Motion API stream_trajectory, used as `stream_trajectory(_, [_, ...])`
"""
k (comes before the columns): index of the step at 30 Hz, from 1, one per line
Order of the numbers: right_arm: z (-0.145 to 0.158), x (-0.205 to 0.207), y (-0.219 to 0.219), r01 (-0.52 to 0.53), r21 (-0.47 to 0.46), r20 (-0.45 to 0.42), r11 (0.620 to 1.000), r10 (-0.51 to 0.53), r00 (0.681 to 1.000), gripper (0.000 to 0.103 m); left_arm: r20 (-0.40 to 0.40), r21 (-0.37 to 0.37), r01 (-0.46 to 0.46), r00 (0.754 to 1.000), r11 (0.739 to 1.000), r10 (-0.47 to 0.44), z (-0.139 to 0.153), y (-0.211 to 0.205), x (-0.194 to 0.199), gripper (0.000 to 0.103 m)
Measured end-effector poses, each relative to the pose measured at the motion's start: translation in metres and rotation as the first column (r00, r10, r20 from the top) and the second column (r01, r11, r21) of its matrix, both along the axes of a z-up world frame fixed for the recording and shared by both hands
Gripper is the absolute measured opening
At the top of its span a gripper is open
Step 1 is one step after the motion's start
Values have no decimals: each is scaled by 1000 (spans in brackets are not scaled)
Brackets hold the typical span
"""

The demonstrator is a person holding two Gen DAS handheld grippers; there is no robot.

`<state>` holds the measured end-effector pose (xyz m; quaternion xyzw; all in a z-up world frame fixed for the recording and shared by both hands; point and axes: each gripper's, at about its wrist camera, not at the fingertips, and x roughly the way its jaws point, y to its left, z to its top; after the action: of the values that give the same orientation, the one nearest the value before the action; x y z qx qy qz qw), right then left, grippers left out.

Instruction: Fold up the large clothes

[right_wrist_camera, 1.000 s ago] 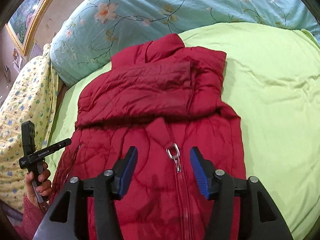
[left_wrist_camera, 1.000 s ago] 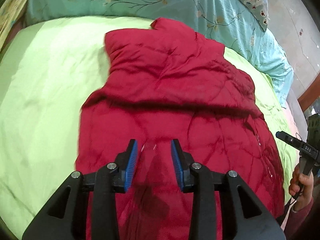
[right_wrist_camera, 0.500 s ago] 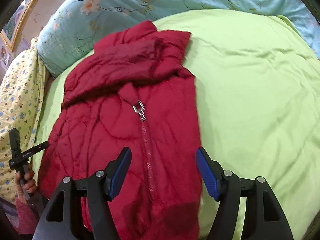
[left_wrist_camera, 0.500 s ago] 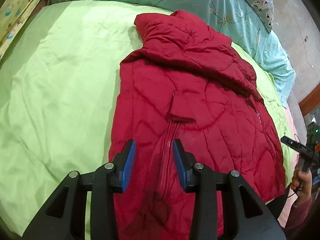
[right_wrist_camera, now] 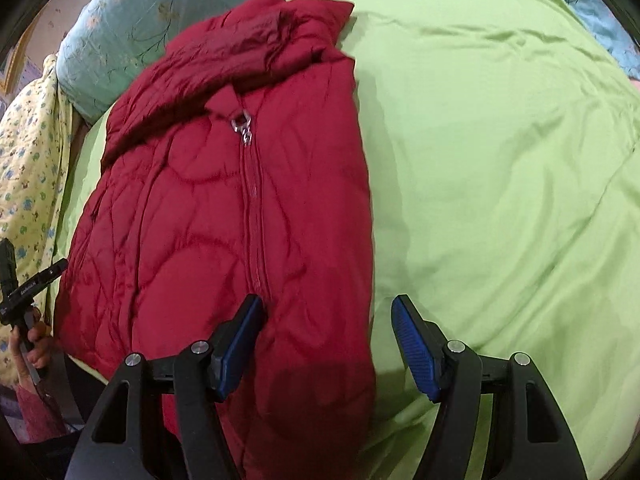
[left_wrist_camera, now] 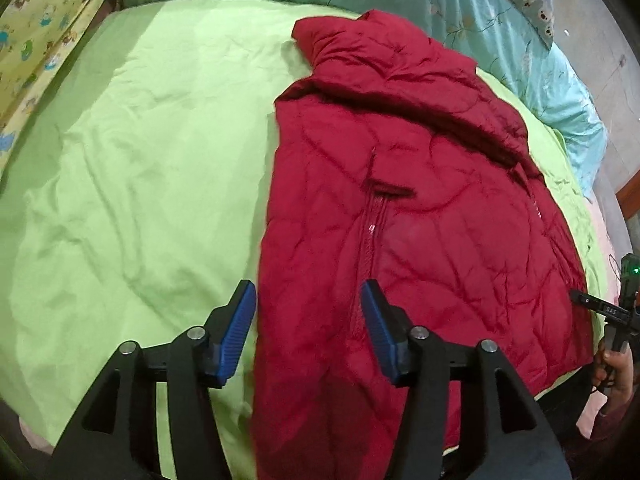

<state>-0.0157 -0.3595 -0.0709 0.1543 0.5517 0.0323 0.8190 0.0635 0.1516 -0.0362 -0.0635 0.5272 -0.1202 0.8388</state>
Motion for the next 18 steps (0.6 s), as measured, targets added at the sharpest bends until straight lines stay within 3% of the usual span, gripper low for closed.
stream_trajectory(9, [-4,-19,9,-60,60,-22,996,61,998,67,-89,-33,18,996,999,-21,-20,4,-15,55])
stream_trajectory(18, [-5,-35,24,-126,77,-48,989,130,990,58,-108,-20,95,989,995,-97,-24,-13,-32,56])
